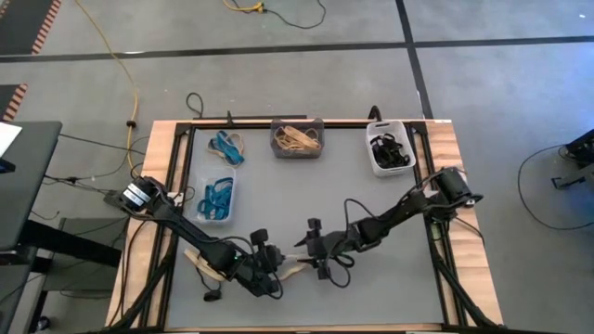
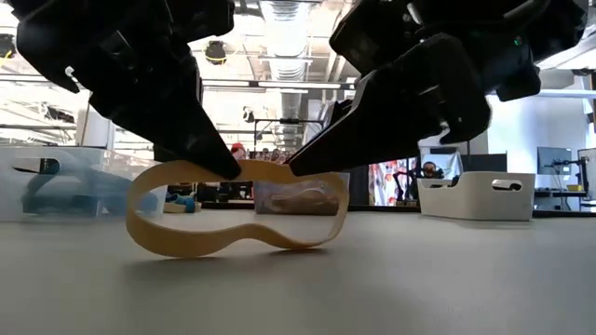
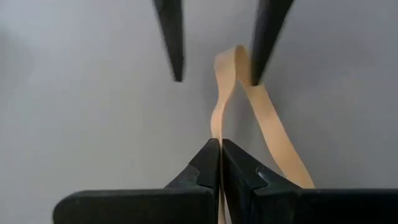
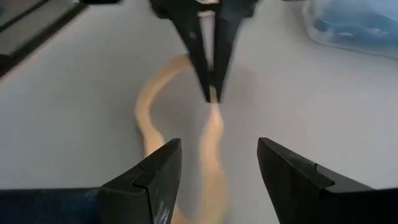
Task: Sort rubber bands into baskets
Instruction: Put the brown rubber band into the black bin
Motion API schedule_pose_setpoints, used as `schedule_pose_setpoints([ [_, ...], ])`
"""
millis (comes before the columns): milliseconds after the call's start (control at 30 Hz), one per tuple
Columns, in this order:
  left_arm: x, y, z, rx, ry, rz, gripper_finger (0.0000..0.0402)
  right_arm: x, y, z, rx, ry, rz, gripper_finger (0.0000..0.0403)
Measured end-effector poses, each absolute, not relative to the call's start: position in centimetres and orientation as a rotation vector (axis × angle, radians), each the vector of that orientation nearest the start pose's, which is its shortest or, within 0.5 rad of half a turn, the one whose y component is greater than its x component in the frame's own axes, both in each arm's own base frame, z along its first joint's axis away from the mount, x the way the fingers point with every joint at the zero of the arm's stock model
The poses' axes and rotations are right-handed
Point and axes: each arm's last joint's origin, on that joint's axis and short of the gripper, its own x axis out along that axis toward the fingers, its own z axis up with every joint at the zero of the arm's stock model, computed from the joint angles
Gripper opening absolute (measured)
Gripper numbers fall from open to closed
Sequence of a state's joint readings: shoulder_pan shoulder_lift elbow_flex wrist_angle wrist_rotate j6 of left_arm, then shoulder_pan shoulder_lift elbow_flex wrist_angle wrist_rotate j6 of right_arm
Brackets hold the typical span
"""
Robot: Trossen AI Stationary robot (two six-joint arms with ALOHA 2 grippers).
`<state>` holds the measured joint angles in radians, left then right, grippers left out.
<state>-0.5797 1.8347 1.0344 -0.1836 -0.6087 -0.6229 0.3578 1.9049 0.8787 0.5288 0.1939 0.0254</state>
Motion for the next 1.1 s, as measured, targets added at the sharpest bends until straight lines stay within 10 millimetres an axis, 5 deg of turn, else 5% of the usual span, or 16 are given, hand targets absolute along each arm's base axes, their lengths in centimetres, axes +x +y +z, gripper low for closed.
schedule_pose_setpoints([
  [667,30.91,-18.25,15.21,-0.044,0.706,0.243,0.0000,34.64,12.49,12.63,-0.087,0.513,0.161,0.0229],
  [1100,31.14,-18.33,15.45,-0.036,0.670,0.246,0.0000,34.52,12.45,12.43,-0.095,0.537,0.160,0.0077],
])
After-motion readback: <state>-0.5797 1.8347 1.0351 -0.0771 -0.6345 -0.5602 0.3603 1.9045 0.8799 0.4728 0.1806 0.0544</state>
